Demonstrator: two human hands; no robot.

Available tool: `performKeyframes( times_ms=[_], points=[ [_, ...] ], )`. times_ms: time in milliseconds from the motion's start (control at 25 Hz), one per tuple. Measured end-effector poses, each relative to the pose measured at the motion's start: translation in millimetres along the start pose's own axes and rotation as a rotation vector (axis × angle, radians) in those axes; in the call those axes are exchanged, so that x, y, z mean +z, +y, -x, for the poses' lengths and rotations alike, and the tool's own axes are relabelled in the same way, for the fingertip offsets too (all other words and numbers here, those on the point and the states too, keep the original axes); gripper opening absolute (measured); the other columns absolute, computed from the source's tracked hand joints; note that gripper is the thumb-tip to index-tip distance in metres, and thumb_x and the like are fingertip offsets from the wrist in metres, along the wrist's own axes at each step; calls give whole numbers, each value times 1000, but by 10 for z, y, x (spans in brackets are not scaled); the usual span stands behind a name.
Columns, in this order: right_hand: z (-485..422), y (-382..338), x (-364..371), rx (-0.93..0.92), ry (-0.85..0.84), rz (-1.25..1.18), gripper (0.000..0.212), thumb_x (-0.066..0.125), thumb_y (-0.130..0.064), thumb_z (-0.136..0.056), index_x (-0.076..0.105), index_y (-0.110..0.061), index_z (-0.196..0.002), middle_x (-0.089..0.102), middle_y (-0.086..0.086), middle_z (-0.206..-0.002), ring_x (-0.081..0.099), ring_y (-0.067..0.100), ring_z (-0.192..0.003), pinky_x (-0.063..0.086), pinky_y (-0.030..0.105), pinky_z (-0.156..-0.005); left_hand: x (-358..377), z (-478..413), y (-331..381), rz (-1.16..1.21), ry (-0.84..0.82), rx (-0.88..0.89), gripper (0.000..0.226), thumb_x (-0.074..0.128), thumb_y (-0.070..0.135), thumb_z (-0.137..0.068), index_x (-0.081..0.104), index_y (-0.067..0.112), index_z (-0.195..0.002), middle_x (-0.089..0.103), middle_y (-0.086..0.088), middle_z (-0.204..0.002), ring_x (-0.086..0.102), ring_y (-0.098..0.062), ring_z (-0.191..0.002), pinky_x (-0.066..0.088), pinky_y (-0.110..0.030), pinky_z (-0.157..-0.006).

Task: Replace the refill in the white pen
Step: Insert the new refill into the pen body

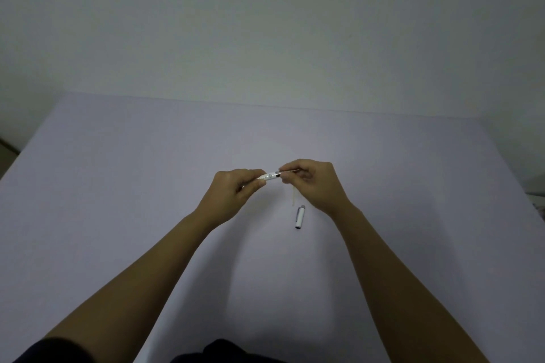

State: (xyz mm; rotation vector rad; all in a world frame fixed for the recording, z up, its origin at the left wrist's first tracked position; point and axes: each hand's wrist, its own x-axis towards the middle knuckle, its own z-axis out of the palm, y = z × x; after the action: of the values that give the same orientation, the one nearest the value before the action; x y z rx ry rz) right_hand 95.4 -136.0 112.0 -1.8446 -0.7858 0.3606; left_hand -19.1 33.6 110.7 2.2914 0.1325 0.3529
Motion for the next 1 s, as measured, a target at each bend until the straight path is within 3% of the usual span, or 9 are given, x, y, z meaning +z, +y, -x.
performKeyframes(
  times_ms=[160, 240, 320, 400, 560, 680, 760, 840, 1000],
  points=[
    [-45, -15, -5, 69, -21, -4, 16, 64, -26, -87, 73, -15, -80, 68, -5, -64, 68, 2, -57, 55, 15, -63, -7, -8, 37, -30, 17, 30, 17, 58, 22, -91, 69, 19, -104, 63, 2, -67, 51, -4, -59, 35, -8, -57],
    [-51, -37, 0, 69, -26, -7, 10, 67, -28, -84, 72, -20, -85, 70, -9, -72, 68, 0, -64, 54, 15, -66, -8, -2, 44, -31, 27, 19, 18, 58, 21, -91, 69, 17, -104, 62, 2, -66, 48, -4, -55, 34, -9, -57],
    [-37, -55, -15, 34, -25, -27, 16, 73, -23, -79, 69, -24, -95, 70, -12, -85, 69, -1, -78, 54, 14, -73, -8, -3, 48, -24, 41, 8, 18, 58, 22, -91, 69, 17, -104, 59, 4, -65, 48, -3, -54, 34, -7, -56],
    [-34, -73, -39, -12, -32, -26, 17, 73, -14, -78, 69, -26, -90, 71, -14, -84, 70, 1, -80, 54, 13, -75, -6, -5, 59, -21, 37, 7, 18, 57, 22, -91, 69, 18, -104, 56, 8, -62, 50, -3, -56, 33, -7, -56],
    [-70, -107, -67, 30, -13, 52, 10, 68, -23, -83, 70, -30, -77, 69, -8, -66, 68, 0, -63, 56, 25, -67, 4, -14, 75, -20, 36, 16, 19, 57, 22, -91, 69, 17, -105, 54, 7, -61, 50, -1, -59, 34, -7, -55],
    [-103, -107, -86, 38, -29, 128, 13, 66, -33, -84, 70, -27, -73, 68, -5, -63, 64, 1, -56, 52, 21, -60, 17, -9, 76, -24, 23, 15, 19, 57, 23, -91, 68, 17, -105, 55, 4, -61, 49, -4, -58, 34, -9, -54],
    [-87, -114, -99, 16, -55, 88, 2, 70, -28, -81, 70, -29, -83, 71, -6, -74, 67, 3, -66, 54, 20, -65, 8, -5, 63, -17, 32, -8, 18, 57, 24, -91, 68, 18, -104, 56, 5, -61, 48, -5, -55, 34, -9, -54],
    [-67, -95, -130, -30, -58, 45, 20, 73, -17, -79, 70, -25, -96, 70, -12, -85, 69, 1, -80, 54, 13, -75, -7, -5, 56, -12, 43, -21, 18, 57, 23, -91, 69, 19, -104, 52, 11, -58, 49, -4, -57, 34, -9, -55],
    [-86, -105, -135, -67, -35, 138, 9, 67, -14, -84, 72, -17, -90, 69, -11, -74, 67, -1, -72, 52, 12, -69, -15, -10, 80, -19, 49, 5, 18, 57, 21, -91, 69, 17, -104, 49, 13, -57, 47, -2, -57, 34, -10, -54]
  ],
)
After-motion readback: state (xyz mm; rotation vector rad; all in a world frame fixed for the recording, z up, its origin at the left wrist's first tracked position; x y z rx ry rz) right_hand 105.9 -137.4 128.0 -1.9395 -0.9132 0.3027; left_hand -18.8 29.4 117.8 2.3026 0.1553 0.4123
